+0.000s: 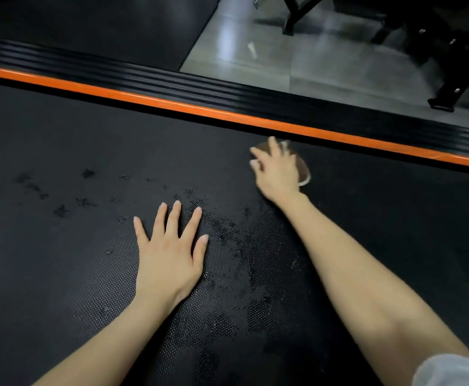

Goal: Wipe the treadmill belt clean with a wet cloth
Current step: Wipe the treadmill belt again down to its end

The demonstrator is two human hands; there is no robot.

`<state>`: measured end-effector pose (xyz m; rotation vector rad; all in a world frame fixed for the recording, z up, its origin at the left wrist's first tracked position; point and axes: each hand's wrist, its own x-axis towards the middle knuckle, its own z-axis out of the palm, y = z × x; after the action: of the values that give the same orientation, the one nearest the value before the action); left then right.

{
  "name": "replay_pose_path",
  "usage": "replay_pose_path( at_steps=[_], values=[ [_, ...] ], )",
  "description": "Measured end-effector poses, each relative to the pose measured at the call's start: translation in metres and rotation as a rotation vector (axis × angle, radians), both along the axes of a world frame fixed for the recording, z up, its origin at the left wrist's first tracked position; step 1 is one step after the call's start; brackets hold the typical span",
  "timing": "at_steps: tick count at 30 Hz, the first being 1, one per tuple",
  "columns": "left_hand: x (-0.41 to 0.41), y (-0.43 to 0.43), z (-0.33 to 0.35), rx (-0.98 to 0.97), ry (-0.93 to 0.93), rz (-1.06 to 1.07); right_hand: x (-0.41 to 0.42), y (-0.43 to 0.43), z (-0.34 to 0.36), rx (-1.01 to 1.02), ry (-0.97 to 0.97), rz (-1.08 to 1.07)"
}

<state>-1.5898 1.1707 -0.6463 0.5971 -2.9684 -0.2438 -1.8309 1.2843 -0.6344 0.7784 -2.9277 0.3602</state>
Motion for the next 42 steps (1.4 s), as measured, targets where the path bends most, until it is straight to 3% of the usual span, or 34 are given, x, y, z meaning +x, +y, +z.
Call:
replay_pose_path(
  at_steps=[4,6,9,12,19,24,28,32,36,42],
  values=[
    [0.003,-0.002,0.001,0.007,0.006,-0.013,-0.009,0.007,0.002,-0.002,0.003,0.151],
    [0.003,-0.002,0.001,0.002,0.009,-0.015,-0.029,0.025,0.002,0.008,0.046,0.000],
    [0.001,0.000,0.001,-0.002,0.007,-0.005,-0.050,0.032,0.004,-0.002,-0.038,-0.374],
    [0.000,0.001,0.000,-0.012,-0.013,-0.003,-0.043,0.000,0.007,-0.016,-0.095,-0.521],
    [0.002,-0.002,0.000,0.003,-0.004,-0.001,-0.011,-0.040,0.007,0.070,-0.050,-0.014],
    [0.000,0.001,0.000,-0.005,0.003,0.002,-0.048,0.054,0.008,0.059,-0.097,-0.292],
    [-0.001,0.002,0.000,-0.018,-0.008,0.001,-0.035,0.036,0.012,0.012,-0.118,-0.314],
    [-0.001,0.000,0.000,-0.004,-0.003,0.004,0.031,0.021,0.007,0.020,-0.085,0.001],
    [0.002,-0.001,0.001,0.012,0.005,0.005,0.073,0.073,0.013,0.057,-0.076,0.273],
    [-0.001,-0.001,-0.001,0.002,0.015,0.016,0.024,0.104,0.013,-0.016,-0.073,-0.240]
  ],
)
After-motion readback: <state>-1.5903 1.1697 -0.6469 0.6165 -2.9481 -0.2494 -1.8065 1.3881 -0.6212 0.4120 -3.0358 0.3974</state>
